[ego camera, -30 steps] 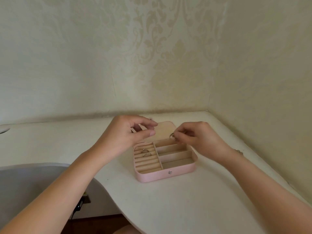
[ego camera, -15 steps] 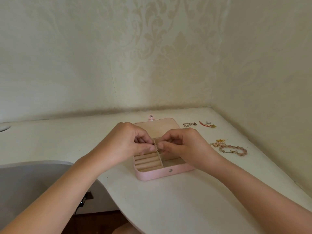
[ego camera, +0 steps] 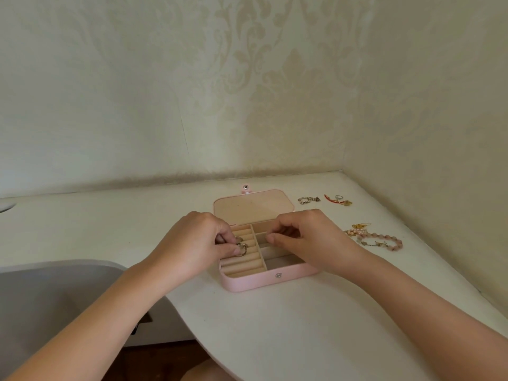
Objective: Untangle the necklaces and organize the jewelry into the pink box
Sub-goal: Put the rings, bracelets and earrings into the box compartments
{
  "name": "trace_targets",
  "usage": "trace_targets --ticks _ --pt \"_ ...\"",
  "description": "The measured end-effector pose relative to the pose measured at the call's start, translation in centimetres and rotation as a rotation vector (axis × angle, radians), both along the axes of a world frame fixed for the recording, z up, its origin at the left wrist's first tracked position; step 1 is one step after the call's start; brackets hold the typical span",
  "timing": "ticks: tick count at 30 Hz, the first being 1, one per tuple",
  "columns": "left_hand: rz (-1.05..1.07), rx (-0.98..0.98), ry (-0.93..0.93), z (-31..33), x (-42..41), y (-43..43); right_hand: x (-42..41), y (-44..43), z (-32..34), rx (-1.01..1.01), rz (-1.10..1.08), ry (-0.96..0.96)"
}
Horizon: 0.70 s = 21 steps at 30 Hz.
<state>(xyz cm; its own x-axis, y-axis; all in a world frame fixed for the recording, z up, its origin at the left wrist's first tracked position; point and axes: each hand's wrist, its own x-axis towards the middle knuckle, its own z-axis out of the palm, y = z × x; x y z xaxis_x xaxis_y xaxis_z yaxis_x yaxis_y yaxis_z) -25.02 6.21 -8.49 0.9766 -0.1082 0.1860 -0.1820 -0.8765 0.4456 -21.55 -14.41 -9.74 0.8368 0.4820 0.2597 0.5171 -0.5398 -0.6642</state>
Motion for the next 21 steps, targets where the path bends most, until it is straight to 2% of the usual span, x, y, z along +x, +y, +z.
trace_targets --ticks 6,10,21 --pt "-0.016 0.239 -0.024 0.0 -0.1 -0.6 0.1 -0.1 -0.1 -0.037 0.018 -0.023" --pt "-0.049 0.329 0.079 1.4 0.5 -1.1 0.0 -0.1 -0.1 -0.054 0.018 -0.039" --pt "-0.073 0.137 0.269 2.0 2.4 -0.5 0.1 -0.2 -0.3 -0.048 0.023 -0.039"
